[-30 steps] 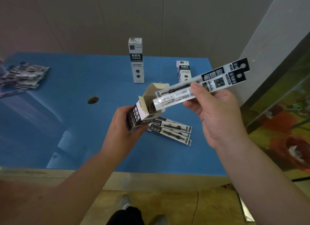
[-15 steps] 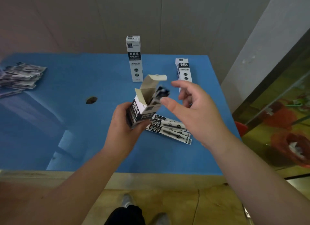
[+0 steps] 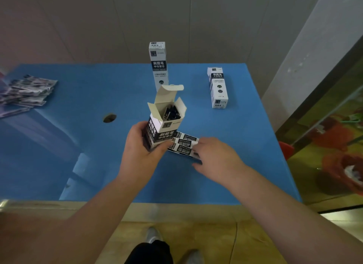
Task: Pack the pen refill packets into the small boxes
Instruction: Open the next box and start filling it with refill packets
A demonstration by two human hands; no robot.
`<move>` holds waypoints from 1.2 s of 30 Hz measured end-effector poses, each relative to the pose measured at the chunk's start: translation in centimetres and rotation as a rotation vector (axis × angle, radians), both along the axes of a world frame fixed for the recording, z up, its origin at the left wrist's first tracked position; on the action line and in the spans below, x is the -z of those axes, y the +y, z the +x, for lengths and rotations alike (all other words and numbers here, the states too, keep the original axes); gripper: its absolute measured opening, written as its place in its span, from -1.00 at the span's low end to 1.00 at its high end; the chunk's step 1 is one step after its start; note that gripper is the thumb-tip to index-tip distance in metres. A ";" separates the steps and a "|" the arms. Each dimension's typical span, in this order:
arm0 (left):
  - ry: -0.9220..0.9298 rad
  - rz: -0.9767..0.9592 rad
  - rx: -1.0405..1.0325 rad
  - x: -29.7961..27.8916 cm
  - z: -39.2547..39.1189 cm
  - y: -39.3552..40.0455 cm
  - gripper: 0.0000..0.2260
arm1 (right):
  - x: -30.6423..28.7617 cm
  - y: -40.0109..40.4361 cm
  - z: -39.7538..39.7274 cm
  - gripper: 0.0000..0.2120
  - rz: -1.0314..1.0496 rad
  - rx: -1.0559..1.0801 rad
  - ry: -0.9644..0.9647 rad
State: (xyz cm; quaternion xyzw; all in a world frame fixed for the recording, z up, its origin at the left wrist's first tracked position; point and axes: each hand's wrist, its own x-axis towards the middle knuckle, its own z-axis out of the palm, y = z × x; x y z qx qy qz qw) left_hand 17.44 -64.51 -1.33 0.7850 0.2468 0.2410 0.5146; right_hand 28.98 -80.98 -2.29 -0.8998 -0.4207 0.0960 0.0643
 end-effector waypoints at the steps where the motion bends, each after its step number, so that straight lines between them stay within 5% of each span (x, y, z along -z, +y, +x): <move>1: -0.003 -0.007 -0.002 -0.1 -0.1 0.0 -0.52 | 0.3 0.2 -0.1 -0.80 -0.022 0.003 -0.020; 10: -0.011 -0.031 -0.014 -0.6 -0.7 0.1 -0.53 | 0.3 1.5 -0.4 -0.76 -0.176 0.015 -0.152; 36: -0.018 -0.026 -0.011 -0.6 -1.2 0.7 -0.55 | -0.8 1.5 -1.3 -0.87 -0.102 0.026 -0.169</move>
